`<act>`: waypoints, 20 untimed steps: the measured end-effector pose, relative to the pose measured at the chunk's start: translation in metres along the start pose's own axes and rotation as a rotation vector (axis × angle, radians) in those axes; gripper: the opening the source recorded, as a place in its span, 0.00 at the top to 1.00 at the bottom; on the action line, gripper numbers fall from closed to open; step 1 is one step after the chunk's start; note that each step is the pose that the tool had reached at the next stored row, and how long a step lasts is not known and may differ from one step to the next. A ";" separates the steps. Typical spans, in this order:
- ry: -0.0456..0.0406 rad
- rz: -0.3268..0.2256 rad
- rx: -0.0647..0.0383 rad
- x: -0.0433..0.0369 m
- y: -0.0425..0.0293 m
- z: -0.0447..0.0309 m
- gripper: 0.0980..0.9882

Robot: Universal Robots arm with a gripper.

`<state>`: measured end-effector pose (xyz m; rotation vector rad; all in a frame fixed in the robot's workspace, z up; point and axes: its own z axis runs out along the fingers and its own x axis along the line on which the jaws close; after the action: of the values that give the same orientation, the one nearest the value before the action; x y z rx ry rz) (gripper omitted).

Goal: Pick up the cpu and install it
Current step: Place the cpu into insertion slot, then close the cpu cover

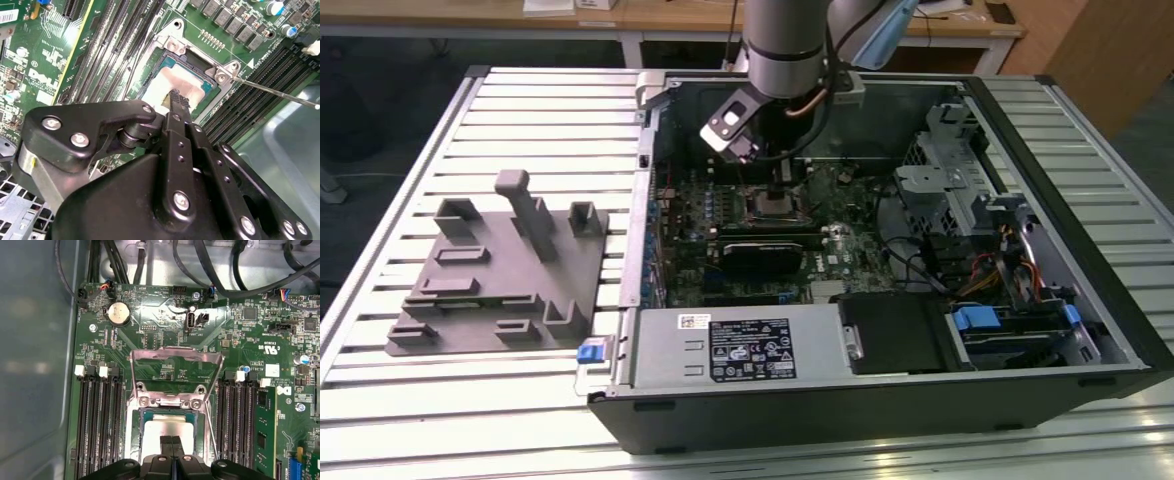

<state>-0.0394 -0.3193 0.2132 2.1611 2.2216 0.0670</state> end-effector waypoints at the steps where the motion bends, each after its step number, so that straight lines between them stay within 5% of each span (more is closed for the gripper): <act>1: 0.0000 0.000 0.001 0.0000 0.0000 -0.0007 0.99; 20: 0.0004 0.000 0.001 0.0001 0.0007 -0.0120 0.99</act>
<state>-0.0394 -0.3193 0.2252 2.1622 2.2223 0.0660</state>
